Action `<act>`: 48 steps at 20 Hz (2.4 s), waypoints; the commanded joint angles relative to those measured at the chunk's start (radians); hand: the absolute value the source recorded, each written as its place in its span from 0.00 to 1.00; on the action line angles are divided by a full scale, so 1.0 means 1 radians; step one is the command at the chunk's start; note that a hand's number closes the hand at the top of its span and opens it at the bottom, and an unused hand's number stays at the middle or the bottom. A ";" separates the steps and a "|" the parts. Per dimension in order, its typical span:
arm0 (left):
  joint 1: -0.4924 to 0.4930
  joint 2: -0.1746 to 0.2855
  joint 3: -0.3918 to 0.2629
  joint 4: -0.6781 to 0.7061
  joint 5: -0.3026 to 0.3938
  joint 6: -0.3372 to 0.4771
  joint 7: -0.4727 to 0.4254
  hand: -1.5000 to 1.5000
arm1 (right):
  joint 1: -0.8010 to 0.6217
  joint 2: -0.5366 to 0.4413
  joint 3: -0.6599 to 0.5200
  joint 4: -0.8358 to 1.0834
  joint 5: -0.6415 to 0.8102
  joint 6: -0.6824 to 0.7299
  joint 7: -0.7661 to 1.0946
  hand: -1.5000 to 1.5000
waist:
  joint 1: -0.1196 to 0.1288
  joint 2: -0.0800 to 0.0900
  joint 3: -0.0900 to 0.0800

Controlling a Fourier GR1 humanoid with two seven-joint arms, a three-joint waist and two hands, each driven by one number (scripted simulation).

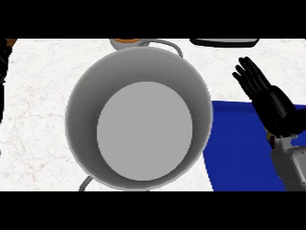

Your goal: Pick the eggplant from the tray and place it in the pot

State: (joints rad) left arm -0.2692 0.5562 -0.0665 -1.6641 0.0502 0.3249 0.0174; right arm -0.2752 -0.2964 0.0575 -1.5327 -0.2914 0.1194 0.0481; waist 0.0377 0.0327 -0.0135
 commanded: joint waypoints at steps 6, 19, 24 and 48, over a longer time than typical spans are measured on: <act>0.225 -0.010 0.015 0.157 0.033 -0.020 0.082 0.50 | 0.227 -0.341 -0.218 0.229 0.087 -0.026 0.186 1.00 | -0.068 -0.015 0.010; 0.297 -0.068 0.011 0.195 0.069 -0.116 0.062 0.50 | 0.551 -0.475 -0.233 -0.131 0.504 -0.183 -0.133 0.00 | -0.053 -0.035 0.011; 0.316 -0.081 0.007 0.127 0.054 -0.121 0.086 0.50 | 0.428 -0.536 -0.192 -0.129 0.509 -0.026 0.058 0.00 | -0.033 -0.033 0.013; 0.309 -0.167 0.026 0.115 -0.026 -0.128 0.108 0.50 | -0.087 -0.407 0.153 0.110 0.568 0.621 0.687 0.00 | -0.030 -0.033 0.014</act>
State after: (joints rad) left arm 0.0196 0.4317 -0.0259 -1.4941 0.0576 0.1681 0.0887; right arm -0.3244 -0.7331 0.2145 -1.4419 0.2533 0.6727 0.6908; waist 0.0133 0.0019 -0.0002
